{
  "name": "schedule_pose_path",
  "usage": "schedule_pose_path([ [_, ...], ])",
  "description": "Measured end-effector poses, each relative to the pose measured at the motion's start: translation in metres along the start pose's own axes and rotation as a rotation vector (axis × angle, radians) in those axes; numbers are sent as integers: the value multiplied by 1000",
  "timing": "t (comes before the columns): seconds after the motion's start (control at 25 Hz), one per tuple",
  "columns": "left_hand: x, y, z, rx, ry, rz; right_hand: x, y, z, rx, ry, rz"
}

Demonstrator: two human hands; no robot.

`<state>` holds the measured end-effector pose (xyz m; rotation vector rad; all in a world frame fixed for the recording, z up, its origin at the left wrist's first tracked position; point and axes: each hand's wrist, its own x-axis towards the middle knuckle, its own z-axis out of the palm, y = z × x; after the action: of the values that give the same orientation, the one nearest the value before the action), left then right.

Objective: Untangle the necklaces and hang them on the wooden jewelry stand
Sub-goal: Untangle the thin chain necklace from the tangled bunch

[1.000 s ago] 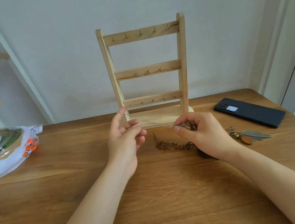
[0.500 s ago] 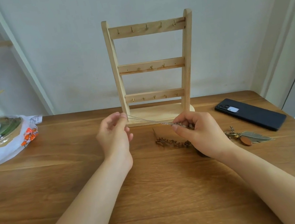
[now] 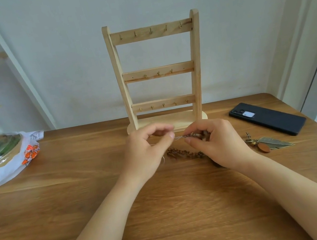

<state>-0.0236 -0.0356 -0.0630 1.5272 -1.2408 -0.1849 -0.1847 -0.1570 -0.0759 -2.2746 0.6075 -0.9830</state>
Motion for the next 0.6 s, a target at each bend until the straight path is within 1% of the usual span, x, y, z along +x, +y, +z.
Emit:
schedule_pose_path([
  [0.08,-3,-4,3,35,-76,-61,-1,-1,1,-4,1,-21],
  [0.16,-2,-5,5,56,-79,-86,-1,-2,2,-3,3,-33],
  [0.32,-2,-6,6,131,-45,-33,0,-4,2,19,-19,-34],
  [0.48,-2,-9,6,256,-17,51,-1,-7,3,19,-95,-39],
  [0.6,-4,-10,7,255,-53,62,-2,-5,3,11,-111,-24],
])
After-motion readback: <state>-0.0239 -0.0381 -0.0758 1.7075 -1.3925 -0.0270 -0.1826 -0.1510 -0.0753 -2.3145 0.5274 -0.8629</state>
